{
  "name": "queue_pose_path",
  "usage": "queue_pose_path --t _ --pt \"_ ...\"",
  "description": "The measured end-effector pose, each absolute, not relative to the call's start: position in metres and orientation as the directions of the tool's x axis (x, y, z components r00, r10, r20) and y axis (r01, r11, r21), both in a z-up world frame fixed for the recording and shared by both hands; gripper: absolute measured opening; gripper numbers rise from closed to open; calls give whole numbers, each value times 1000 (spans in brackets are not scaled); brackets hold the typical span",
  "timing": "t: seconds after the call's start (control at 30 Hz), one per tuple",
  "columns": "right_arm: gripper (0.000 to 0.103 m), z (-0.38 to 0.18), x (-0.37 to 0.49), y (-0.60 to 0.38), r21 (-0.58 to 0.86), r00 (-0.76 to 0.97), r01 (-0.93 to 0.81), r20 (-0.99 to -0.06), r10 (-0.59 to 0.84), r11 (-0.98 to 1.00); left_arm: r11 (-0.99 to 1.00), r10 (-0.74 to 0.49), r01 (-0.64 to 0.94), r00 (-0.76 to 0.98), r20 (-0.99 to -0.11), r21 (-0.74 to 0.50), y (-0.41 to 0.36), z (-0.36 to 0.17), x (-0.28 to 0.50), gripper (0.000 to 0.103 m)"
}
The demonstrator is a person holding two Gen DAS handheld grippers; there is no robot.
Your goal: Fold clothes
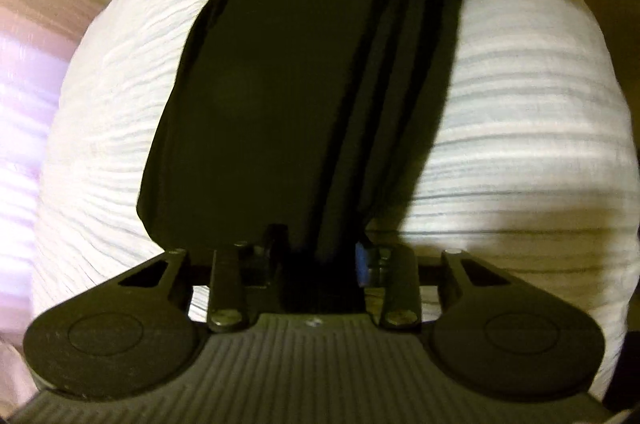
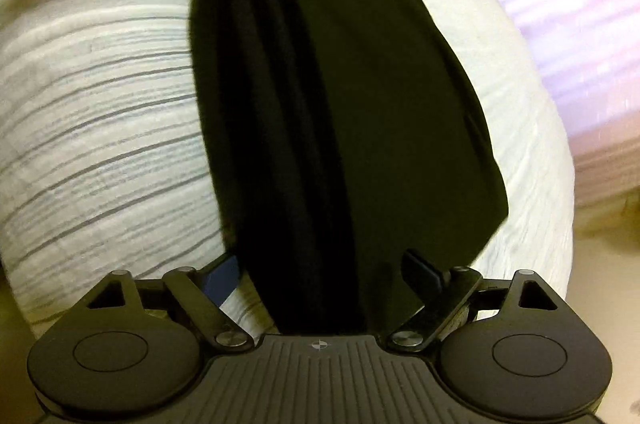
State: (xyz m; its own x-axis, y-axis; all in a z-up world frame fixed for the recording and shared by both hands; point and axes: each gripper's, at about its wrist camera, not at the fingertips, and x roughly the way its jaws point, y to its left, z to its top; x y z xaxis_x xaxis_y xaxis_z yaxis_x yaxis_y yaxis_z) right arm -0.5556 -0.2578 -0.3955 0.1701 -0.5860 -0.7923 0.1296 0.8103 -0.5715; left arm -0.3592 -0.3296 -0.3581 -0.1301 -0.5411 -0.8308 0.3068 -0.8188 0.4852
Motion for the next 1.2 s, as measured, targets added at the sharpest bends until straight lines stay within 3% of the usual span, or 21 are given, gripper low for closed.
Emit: queue_pose_path --t 0.1,0.13,0.17,0.27,0.43,0.8,1.2 --pt "88 -391 -561 -270 -546 196 168 -798 -570 821 -822 -527 337 -145 -838 459 -331 -352 -356 29" --pt "69 -387 -565 -272 -533 196 186 -803 -563 825 -824 -526 334 -151 -837 457 -333 -350 -359 28" --pt "42 -383 -567 -274 -522 196 199 -808 -556 829 -825 -525 336 -155 -837 455 -334 -346 -359 26" --pt "27 -361 -561 -279 -505 187 247 -812 -553 827 -827 -522 344 -178 -834 444 -338 -331 -355 23" --pt "22 -297 -542 -291 -480 174 341 -813 -556 809 -824 -531 364 -230 -816 433 -355 -299 -332 19" --pt "21 -178 -521 -359 -556 155 356 -758 -634 751 -743 -664 372 -302 -684 556 -428 -192 -330 18" --pt "21 -90 -678 -514 -689 66 430 -620 -782 583 -646 -753 307 -406 -518 699 -574 -126 -543 18"
